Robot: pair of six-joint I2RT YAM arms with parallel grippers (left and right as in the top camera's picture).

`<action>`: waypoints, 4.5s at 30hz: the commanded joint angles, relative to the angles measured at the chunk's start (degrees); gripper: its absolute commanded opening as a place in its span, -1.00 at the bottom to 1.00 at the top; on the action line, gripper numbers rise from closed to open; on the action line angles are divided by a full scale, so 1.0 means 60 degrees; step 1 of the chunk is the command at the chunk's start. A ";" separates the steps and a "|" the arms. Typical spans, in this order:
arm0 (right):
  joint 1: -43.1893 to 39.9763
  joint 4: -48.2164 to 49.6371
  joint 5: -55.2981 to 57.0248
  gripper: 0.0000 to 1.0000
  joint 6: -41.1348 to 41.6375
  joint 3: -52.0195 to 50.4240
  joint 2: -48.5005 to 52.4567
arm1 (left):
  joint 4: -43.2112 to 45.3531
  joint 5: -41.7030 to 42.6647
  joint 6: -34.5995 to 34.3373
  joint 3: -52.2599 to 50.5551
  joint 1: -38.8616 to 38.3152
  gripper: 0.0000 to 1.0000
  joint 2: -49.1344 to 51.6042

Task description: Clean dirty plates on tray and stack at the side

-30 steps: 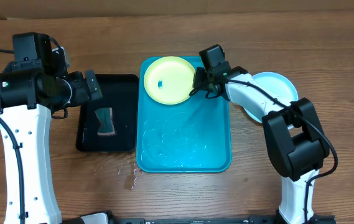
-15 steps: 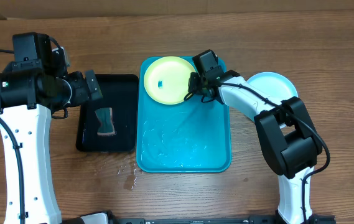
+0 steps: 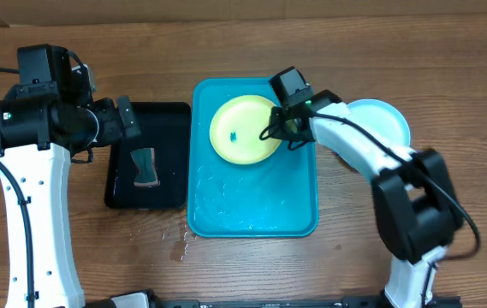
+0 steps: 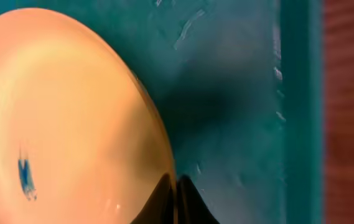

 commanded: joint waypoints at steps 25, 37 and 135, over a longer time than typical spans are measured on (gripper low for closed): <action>0.0918 -0.1898 -0.0189 -0.28 0.1807 -0.1348 -0.1162 | 0.0033 -0.0011 -0.0025 0.0106 0.0007 0.99 0.0033; 0.0922 -0.0743 0.0004 -0.23 0.1723 -0.2335 -0.1162 | 0.0033 -0.0011 -0.0025 0.0106 0.0007 0.99 0.0033; 0.0627 -0.0681 -0.0452 -0.41 -0.0393 -0.1719 -0.1246 | 0.0033 -0.0011 -0.0025 0.0106 0.0007 1.00 0.0033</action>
